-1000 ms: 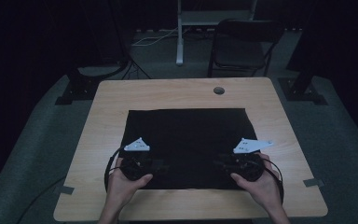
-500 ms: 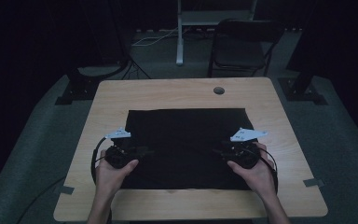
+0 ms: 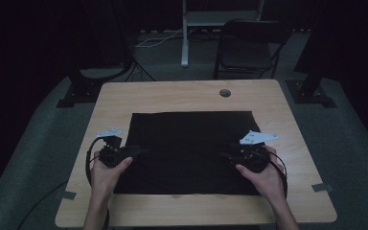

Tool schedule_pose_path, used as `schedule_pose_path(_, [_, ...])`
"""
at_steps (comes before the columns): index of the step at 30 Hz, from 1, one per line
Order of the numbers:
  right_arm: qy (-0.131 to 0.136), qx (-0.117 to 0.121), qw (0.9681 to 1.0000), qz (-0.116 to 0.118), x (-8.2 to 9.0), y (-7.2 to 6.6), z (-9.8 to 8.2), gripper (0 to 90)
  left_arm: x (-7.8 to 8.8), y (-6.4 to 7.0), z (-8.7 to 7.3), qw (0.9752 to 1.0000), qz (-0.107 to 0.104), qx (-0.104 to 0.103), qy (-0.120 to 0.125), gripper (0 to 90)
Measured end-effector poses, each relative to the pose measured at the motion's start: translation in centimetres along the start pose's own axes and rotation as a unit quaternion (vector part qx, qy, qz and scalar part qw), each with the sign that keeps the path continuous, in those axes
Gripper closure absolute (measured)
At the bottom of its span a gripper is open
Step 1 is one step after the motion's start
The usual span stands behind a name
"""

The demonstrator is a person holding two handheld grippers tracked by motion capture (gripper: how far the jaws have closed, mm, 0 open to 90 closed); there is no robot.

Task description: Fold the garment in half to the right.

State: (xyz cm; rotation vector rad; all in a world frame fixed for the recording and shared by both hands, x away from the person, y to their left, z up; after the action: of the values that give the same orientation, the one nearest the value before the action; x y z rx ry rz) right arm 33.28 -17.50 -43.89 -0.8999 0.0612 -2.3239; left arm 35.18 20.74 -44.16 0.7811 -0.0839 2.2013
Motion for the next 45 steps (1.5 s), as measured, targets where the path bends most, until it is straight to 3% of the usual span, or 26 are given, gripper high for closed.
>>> schedule_pose_path(6, [-0.002, -0.002, 1.0, 0.002, -0.3, 0.1, -0.2, 44.3, -0.1, -1.8, -0.4, 0.9996, 0.024, 0.017, 0.0, 40.5])
schedule_pose_path(14, [0.001, 0.0, 1.0, 0.005, -0.2, -0.1, -0.1, 44.0, -0.3, -4.9, -1.8, 0.9963, 0.049, 0.07, -0.008, 35.7])
schedule_pose_path(16, [-0.002, 0.002, 1.0, 0.006, -0.2, -0.2, -0.1, 43.9, -0.3, -5.5, -2.2, 0.9948, 0.042, 0.092, 0.007, 36.4])
schedule_pose_path(25, [-0.006, 0.007, 0.9999, 0.008, -0.4, -0.4, -0.3, 43.8, -0.1, -6.4, -2.8, 0.9925, 0.062, 0.105, 0.007, 36.5])
schedule_pose_path(28, [-0.006, 0.007, 0.9999, 0.007, -0.4, -0.4, -0.3, 43.8, -0.3, -6.5, -2.9, 0.9925, 0.058, 0.108, -0.001, 36.5])
schedule_pose_path(32, [-0.005, 0.007, 0.9999, 0.009, -0.4, -0.4, -0.3, 43.7, -0.4, -6.6, -3.0, 0.9913, 0.055, 0.119, 0.011, 36.7])
schedule_pose_path(33, [-0.005, 0.007, 0.9999, 0.009, -0.4, -0.4, -0.3, 43.7, -0.6, -6.6, -2.9, 0.9913, 0.039, 0.124, 0.015, 36.7])
schedule_pose_path(41, [-0.004, 0.005, 0.9999, 0.008, -0.4, -0.4, -0.3, 43.4, -2.4, -5.5, -2.0, 0.9912, -0.012, 0.132, 0.012, 36.9])
schedule_pose_path(45, [-0.007, 0.003, 1.0, 0.006, -0.4, -0.2, -0.4, 43.1, -3.4, -4.8, -1.4, 0.9923, -0.017, 0.122, 0.003, 36.8])
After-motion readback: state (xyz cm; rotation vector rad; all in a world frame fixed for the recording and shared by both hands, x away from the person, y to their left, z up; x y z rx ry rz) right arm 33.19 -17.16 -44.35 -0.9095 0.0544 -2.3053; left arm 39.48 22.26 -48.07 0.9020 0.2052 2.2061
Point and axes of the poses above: each handheld gripper's, and its own axes: x roughly backward along the jaws, z roughly out of its top, y roughly to its right, the point moved 4 cm from there along -x, roughly forward along the jaws, and after that the axes turned 15 degrees about -x, right-handed, at the moved point
